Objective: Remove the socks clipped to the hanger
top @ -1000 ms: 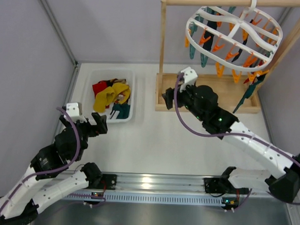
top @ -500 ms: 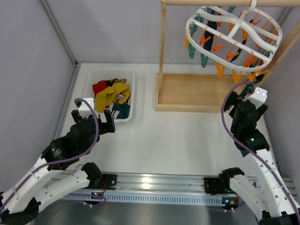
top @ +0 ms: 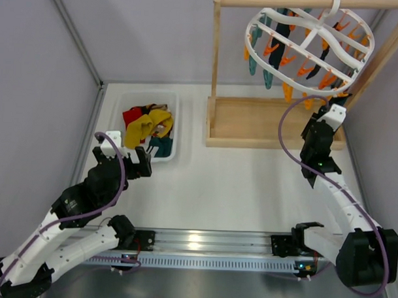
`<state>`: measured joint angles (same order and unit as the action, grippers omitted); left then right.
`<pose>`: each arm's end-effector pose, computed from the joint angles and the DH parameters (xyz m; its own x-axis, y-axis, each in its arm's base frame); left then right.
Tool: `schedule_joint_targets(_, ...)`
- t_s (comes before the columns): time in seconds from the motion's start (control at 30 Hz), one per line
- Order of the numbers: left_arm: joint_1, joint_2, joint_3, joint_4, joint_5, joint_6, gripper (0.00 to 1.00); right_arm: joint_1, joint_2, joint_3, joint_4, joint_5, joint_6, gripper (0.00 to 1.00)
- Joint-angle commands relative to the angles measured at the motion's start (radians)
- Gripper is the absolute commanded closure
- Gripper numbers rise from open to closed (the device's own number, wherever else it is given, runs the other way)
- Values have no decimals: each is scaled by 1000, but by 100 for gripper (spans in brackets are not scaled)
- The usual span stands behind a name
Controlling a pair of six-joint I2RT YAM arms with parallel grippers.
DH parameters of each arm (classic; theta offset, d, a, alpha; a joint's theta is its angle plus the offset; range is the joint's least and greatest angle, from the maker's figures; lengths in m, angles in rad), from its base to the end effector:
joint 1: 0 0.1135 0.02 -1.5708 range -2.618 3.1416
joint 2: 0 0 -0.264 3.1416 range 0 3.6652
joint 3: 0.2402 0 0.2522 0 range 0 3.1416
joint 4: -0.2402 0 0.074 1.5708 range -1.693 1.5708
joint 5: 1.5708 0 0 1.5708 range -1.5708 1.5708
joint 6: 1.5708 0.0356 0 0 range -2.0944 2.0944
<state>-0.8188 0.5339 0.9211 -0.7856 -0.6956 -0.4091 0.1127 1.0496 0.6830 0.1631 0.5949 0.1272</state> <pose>0.0783 -0.0504 0.3566 -0.3057 -0.1202 -0.9445 0.0388 0.9896 -0.1385 0.2408 0.0072 0.2897 -0.1418 0.0897 -0.9858 0.4741 0.8804 0.0119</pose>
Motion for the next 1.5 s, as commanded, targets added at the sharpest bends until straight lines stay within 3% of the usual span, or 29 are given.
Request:
schedule_joint_targets(0.0, 6, -2, 1, 28, 2, 10, 1, -15, -11, -23, 216, -61, -49, 75)
schedule_joint_targets(0.13, 6, 12, 5, 26, -2, 10, 1, -8, -106, -94, 266, -89, -9, 79)
schedule_joint_targets(0.17, 7, 17, 7, 28, -4, 10, 1, -4, -124, -111, 283, -90, -9, 90)
schedule_joint_targets(0.23, 9, 24, 10, 26, -1, 10, 1, 1, -180, -149, 303, -104, 0, 100)
schedule_joint_targets(0.43, 15, 76, 64, 26, 56, 0, 1, 74, -261, -177, 256, -185, 22, 100)
schedule_joint_targets(0.57, 15, 156, 171, 31, 165, -39, 1, 311, -269, -183, 242, 6, -26, 100)
schedule_joint_targets(0.8, 13, 426, 537, 36, 356, -20, 1, 574, -231, -137, 225, 239, 6, 100)
schedule_joint_targets(1.03, -25, 710, 899, 32, 508, 24, 1, 839, -80, -39, 309, 446, -102, 100)
schedule_joint_targets(1.27, -157, 903, 1215, 32, 576, 153, 1, 987, 84, 96, 372, 502, -179, 100)
schedule_joint_targets(1.47, -259, 1046, 1363, 31, 587, 240, 1, 1081, 202, 187, 415, 543, -250, 100)
